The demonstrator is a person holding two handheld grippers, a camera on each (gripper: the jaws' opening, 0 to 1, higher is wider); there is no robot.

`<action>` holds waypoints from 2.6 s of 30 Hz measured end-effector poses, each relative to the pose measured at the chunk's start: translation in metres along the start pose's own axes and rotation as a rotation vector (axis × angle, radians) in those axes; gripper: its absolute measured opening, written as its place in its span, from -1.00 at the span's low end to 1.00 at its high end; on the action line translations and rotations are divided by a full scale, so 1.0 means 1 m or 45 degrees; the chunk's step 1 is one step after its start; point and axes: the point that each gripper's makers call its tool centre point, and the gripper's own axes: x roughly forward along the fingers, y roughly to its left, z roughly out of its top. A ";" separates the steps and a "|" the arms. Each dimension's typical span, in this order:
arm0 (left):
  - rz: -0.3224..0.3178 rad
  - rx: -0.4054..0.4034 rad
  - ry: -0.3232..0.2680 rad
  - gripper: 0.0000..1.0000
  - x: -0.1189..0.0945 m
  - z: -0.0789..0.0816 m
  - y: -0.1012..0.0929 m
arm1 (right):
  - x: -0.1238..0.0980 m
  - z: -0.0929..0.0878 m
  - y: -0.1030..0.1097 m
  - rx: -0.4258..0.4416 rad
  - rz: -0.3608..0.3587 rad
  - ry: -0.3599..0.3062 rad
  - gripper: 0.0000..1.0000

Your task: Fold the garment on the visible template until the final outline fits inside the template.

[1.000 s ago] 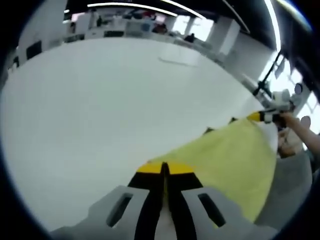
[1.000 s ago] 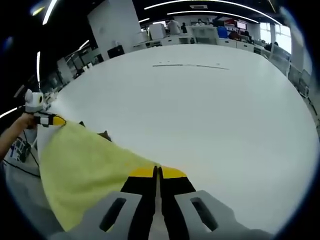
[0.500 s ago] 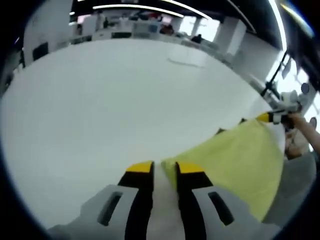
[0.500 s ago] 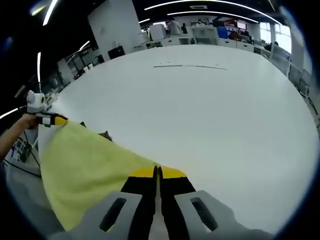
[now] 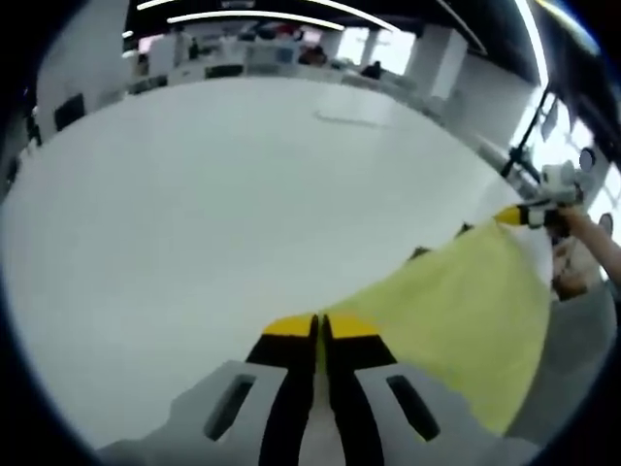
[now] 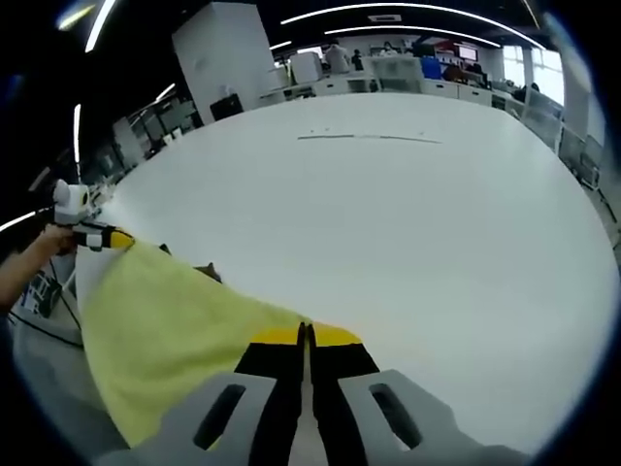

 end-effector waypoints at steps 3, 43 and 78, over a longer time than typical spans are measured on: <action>-0.007 -0.043 -0.056 -1.00 -0.008 0.008 -0.003 | -0.005 0.005 0.002 -0.004 0.006 -0.022 -0.96; 0.084 0.013 -0.016 -0.98 0.002 -0.003 0.012 | 0.012 -0.007 -0.012 -0.073 -0.094 0.036 -0.95; -0.112 0.240 -0.010 -0.32 -0.055 0.018 -0.046 | -0.022 0.024 0.063 -0.328 0.100 -0.062 0.01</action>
